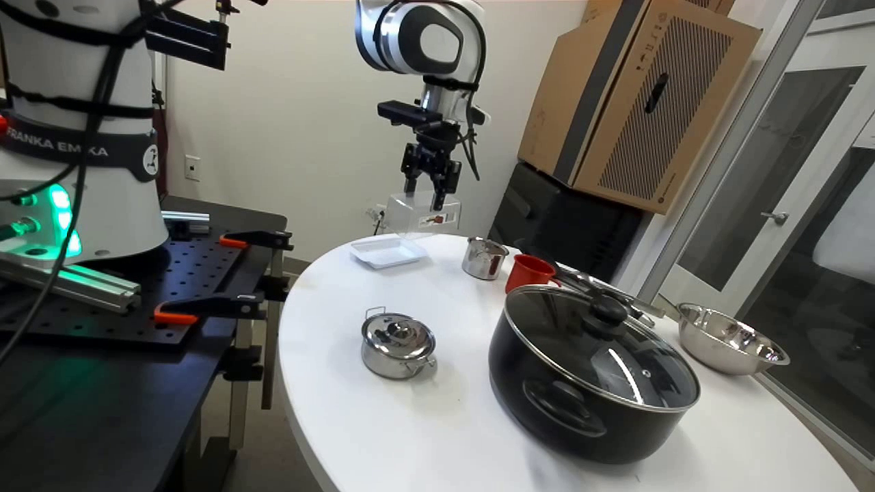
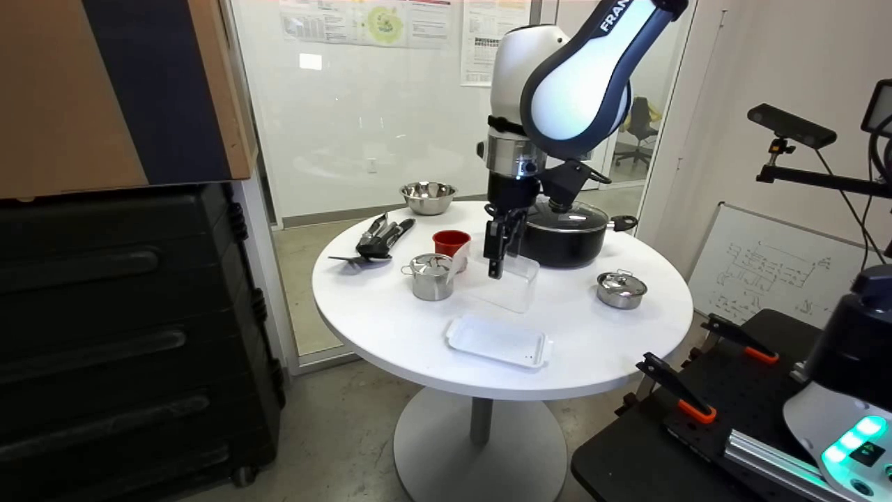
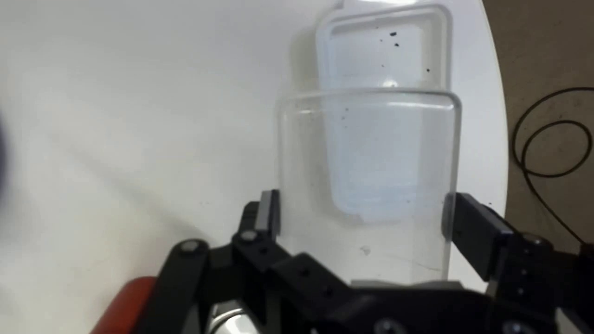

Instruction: Uncover the white plate and put the clear lid on the table

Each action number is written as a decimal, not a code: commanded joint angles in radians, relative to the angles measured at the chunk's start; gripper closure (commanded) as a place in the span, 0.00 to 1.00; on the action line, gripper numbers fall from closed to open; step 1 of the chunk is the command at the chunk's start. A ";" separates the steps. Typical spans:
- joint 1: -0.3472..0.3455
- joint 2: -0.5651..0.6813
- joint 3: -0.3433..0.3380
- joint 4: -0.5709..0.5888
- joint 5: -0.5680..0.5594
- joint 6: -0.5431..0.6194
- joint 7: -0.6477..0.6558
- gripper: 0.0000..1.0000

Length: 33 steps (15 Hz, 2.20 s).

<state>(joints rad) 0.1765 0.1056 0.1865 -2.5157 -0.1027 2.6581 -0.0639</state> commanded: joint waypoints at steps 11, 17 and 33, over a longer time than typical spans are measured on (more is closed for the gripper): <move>-0.079 0.101 -0.121 0.058 -0.136 -0.155 -0.022 0.36; -0.040 0.181 -0.144 0.085 -0.295 -0.151 0.052 0.36; 0.050 0.274 -0.148 0.157 -0.343 -0.127 0.176 0.02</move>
<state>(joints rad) 0.2044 0.3476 0.0508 -2.3854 -0.4216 2.5313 0.0810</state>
